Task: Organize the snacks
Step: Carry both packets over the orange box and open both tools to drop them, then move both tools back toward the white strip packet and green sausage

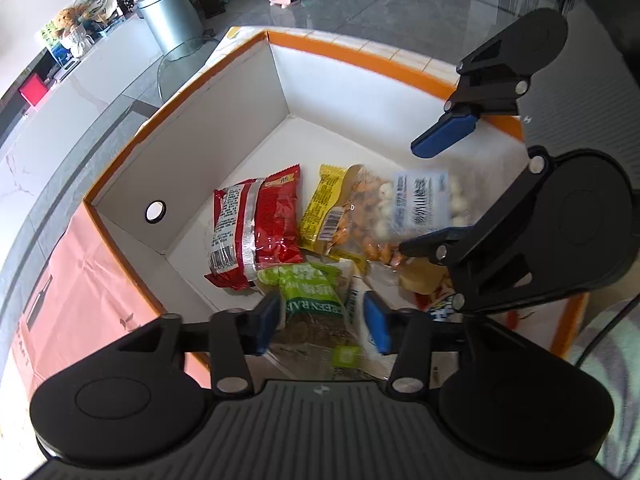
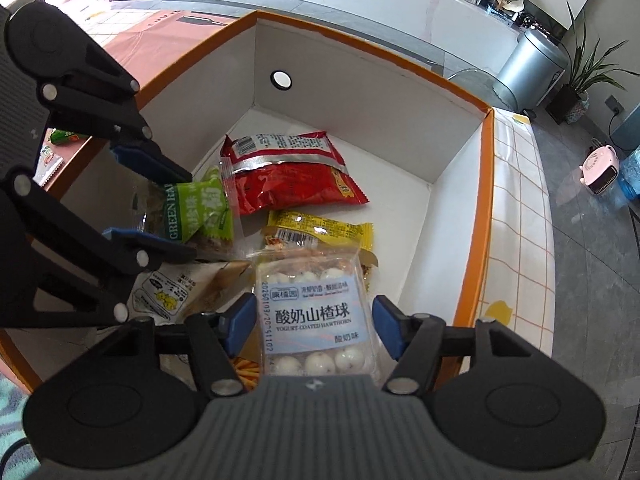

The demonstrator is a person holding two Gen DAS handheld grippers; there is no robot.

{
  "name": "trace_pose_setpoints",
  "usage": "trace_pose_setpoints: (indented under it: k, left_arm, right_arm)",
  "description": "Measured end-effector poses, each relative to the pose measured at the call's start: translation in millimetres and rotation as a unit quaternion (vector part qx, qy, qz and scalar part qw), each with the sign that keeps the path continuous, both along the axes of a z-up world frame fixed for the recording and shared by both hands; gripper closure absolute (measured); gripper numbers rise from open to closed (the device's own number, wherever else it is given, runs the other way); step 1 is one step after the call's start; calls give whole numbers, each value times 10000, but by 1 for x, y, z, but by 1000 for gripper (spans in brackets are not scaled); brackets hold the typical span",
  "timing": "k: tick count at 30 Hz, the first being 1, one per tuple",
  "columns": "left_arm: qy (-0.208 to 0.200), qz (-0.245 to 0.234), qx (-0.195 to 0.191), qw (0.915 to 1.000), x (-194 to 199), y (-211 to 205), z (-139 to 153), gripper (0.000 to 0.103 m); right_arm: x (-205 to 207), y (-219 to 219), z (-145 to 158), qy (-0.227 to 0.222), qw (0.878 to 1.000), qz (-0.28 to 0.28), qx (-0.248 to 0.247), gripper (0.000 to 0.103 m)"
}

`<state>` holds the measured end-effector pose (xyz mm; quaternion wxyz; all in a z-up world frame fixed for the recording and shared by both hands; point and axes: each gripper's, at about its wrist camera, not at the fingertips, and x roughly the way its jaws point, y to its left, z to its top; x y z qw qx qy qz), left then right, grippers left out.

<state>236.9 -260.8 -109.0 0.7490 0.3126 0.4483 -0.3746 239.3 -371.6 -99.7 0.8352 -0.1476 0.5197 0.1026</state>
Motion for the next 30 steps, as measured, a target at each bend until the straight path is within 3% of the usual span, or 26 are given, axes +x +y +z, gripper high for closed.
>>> trace_pose_setpoints:
  k: [2,10,14,20,25,30]
  left_arm:
    - [-45,24,-150,9999,-5,6,8,37]
    - [-451,579,-920,9931,-38,49,54,37]
    - [-514,1236,-1223,9834,-49,79,71,34]
    - [-614,1971,-1496,9670,-68,124,75,34]
    - [-617,2728,-1745,9441,-80,171,85,34]
    - [-553,3566,-1947,9121,-87,223,81,34]
  right_arm:
    - [-3,-1,5,-39,10000,-69,41,33]
    - [-30,5,28,-310,9982,-411,319,33]
    - [-46,11,40,-467,9949,-725,520,33]
    - [-73,29,48,-845,9848,-1267,836,34]
    - [-96,51,59,-1222,9736,-1524,1181,35]
    - [-117,85,61,-1538,9573,-1674,1787,41]
